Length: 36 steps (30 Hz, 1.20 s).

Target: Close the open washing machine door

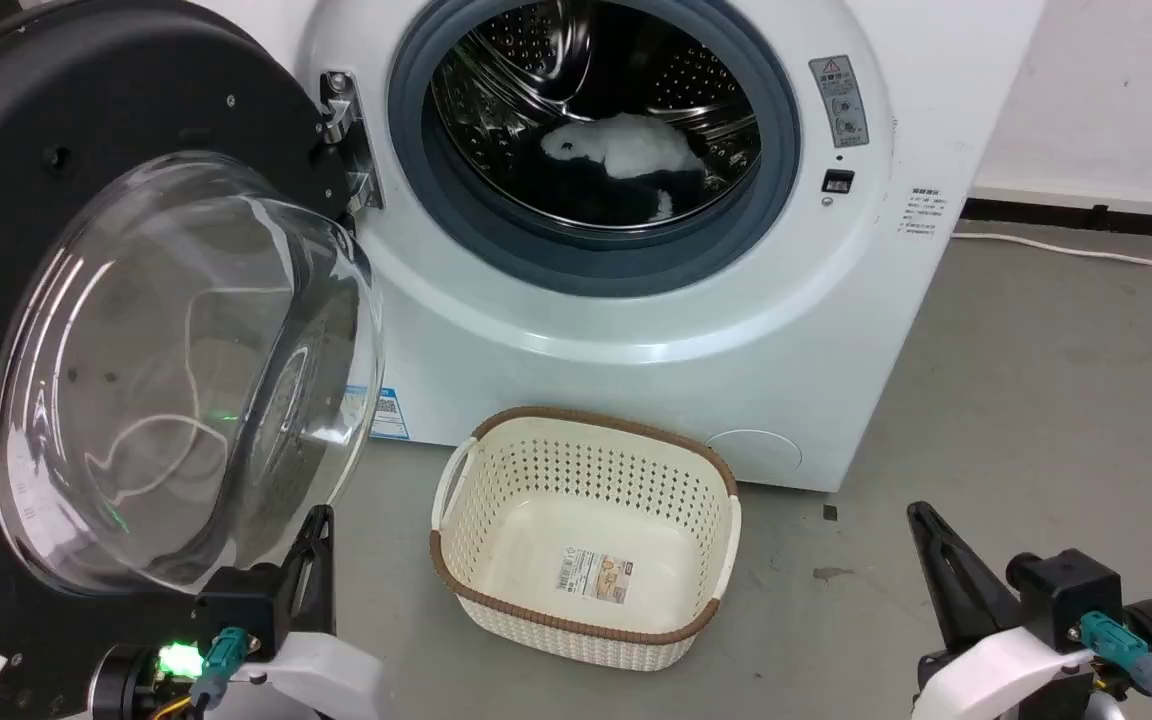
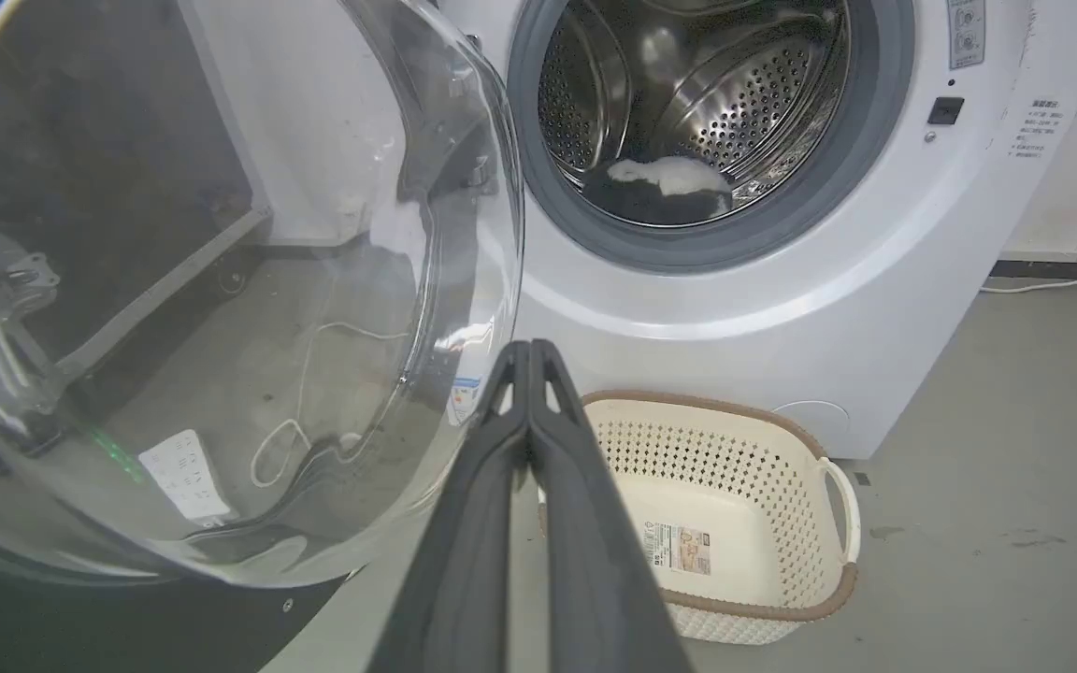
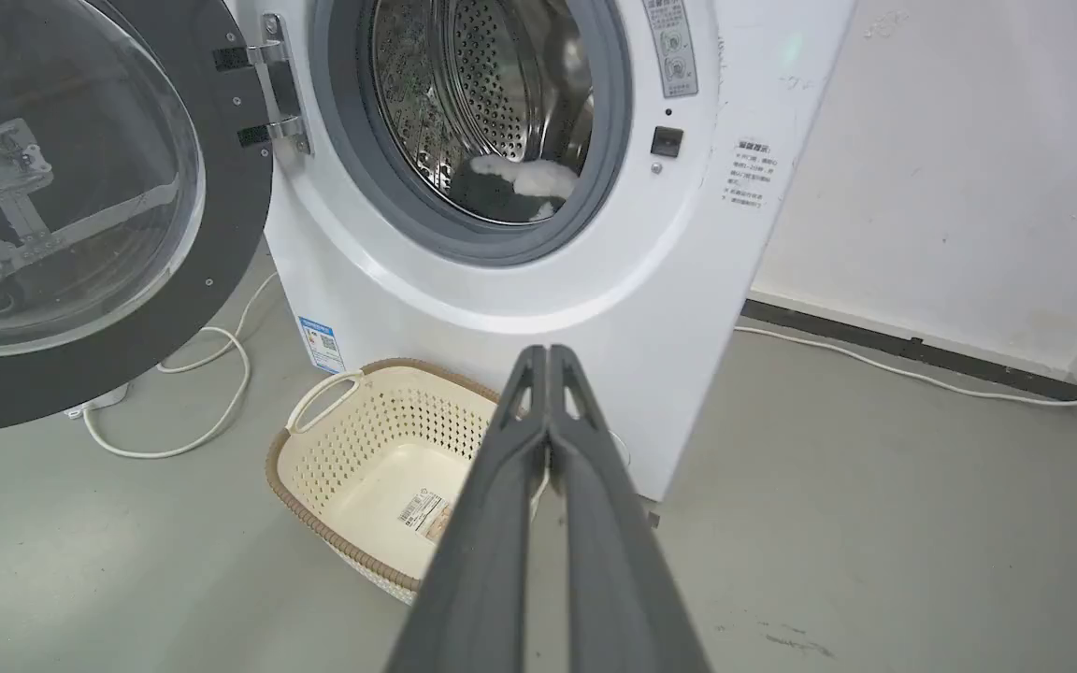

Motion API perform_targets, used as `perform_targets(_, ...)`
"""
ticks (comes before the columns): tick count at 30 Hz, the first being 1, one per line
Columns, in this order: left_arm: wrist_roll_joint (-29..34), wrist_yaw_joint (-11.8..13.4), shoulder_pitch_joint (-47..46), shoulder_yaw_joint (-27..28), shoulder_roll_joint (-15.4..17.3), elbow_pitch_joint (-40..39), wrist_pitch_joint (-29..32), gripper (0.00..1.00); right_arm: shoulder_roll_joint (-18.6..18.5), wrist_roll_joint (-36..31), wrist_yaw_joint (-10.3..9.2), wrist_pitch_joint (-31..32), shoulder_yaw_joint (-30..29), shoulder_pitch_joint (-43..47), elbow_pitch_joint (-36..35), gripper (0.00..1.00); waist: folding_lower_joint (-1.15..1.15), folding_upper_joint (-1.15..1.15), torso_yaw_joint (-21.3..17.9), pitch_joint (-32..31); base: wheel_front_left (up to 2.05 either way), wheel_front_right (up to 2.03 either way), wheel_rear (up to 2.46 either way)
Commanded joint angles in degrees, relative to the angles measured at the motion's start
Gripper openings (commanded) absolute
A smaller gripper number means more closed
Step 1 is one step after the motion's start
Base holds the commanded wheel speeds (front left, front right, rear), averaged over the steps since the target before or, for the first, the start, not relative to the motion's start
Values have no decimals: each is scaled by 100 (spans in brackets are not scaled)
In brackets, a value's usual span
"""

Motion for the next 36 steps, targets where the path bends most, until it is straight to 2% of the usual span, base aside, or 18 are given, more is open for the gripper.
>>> perform_targets(1, 15, -32, -87, 10, -5, -24, 2, 0, -6, -42, 5, 3, 1, -82, -27, 0, 0, 0, 0, 0, 0, 0, 0)
perform_targets(36, 15, -32, -87, 10, -5, -24, 2, 0, -6, -42, 5, 3, 1, -82, -27, 0, 0, 0, 0, 0, 0, 0, 0)
